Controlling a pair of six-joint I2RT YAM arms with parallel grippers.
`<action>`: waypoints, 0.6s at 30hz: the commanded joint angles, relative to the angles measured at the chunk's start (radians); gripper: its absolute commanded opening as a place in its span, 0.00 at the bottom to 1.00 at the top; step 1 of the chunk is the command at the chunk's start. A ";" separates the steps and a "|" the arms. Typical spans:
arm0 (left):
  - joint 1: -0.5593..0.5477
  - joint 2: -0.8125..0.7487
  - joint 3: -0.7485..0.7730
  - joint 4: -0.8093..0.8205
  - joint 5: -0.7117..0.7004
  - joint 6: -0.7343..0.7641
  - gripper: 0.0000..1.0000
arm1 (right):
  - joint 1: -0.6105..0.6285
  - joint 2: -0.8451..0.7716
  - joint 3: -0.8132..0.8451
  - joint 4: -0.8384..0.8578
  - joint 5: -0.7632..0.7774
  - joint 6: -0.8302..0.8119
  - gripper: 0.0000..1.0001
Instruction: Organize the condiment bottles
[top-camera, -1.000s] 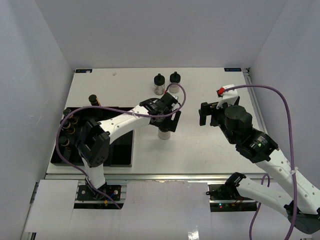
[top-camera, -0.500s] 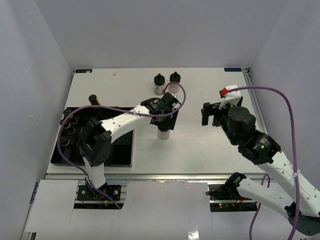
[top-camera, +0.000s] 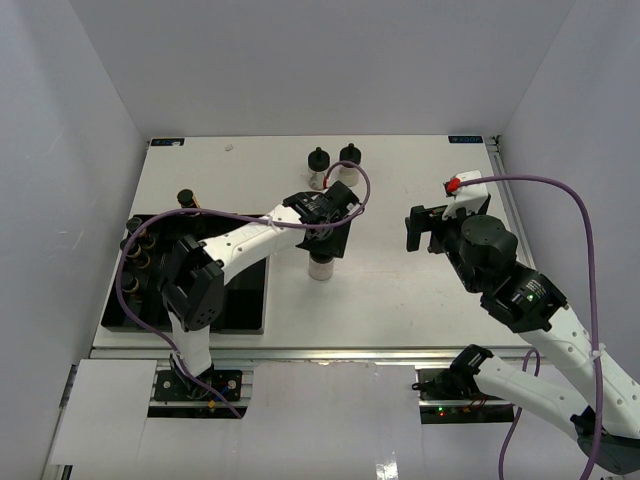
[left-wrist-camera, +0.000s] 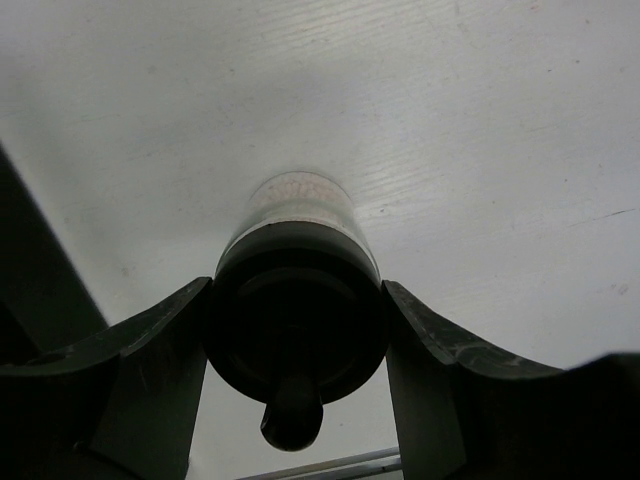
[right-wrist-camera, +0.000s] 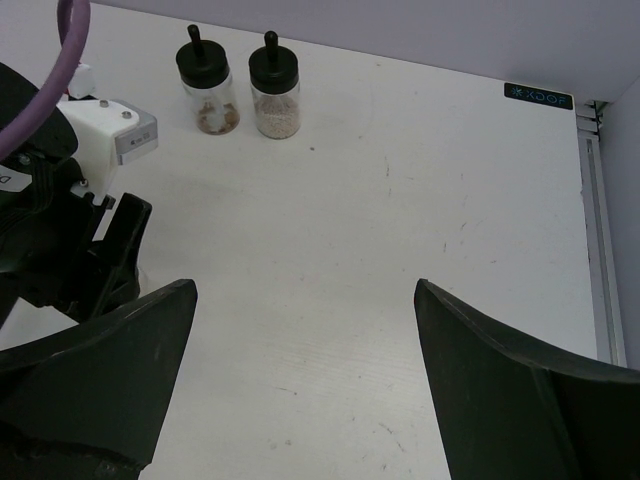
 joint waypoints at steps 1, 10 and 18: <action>0.002 -0.112 0.128 -0.166 -0.142 -0.063 0.00 | -0.005 -0.009 0.014 0.033 0.003 -0.011 0.96; 0.020 -0.361 -0.033 -0.349 -0.234 -0.231 0.00 | -0.005 0.011 0.008 0.028 -0.013 0.016 0.96; 0.023 -0.631 -0.260 -0.470 -0.241 -0.391 0.00 | -0.007 0.029 0.025 0.011 -0.045 0.030 0.96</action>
